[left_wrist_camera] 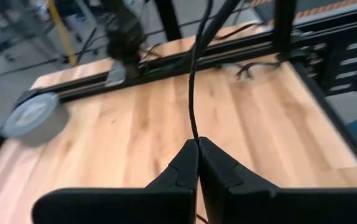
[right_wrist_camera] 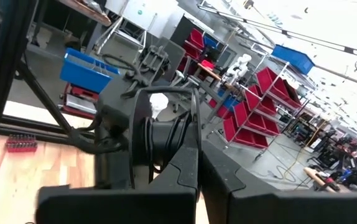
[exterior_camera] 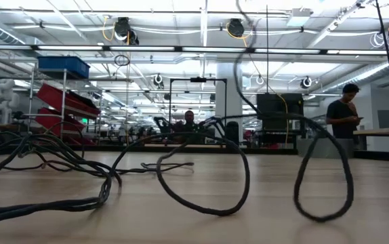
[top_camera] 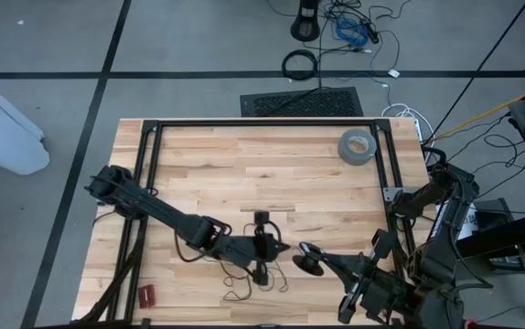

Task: Coil cords
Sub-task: Coil the black wire onto the spool

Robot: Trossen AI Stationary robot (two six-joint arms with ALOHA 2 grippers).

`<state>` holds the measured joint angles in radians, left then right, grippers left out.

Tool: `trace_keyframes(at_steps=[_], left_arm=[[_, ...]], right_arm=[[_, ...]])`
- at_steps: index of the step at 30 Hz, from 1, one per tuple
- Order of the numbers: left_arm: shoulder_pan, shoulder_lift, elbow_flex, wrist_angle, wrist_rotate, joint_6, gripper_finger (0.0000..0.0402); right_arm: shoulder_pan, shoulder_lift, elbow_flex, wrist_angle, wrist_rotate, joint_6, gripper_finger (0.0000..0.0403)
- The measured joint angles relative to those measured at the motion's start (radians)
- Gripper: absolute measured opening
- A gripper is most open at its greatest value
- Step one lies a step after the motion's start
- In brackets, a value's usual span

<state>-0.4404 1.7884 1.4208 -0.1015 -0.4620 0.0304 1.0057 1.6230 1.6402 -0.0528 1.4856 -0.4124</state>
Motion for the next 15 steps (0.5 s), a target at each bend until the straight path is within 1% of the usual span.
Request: trace_keyframes(at_steps=[8,9,12,15], left_arm=[[-0.029,-0.112,0.0,-0.225,-0.151,-0.092,0.001],[-0.036,-0.124,0.0,-0.245,-0.17,-0.099,0.001],[-0.068,-0.157,0.0,-0.285,-0.219,-0.104,0.0004],[-0.104,-0.187,-0.001,-0.309,-0.265,-0.104,0.0003]], right_arm=[[0.01,0.0,0.0,-0.001,0.0,0.008,0.0],[0.01,0.0,0.0,-0.005,-0.008,0.008,0.0],[0.009,0.0,0.0,-0.037,-0.074,0.014,0.0],[-0.003,0.0,0.0,-0.047,-0.106,0.016,0.0]])
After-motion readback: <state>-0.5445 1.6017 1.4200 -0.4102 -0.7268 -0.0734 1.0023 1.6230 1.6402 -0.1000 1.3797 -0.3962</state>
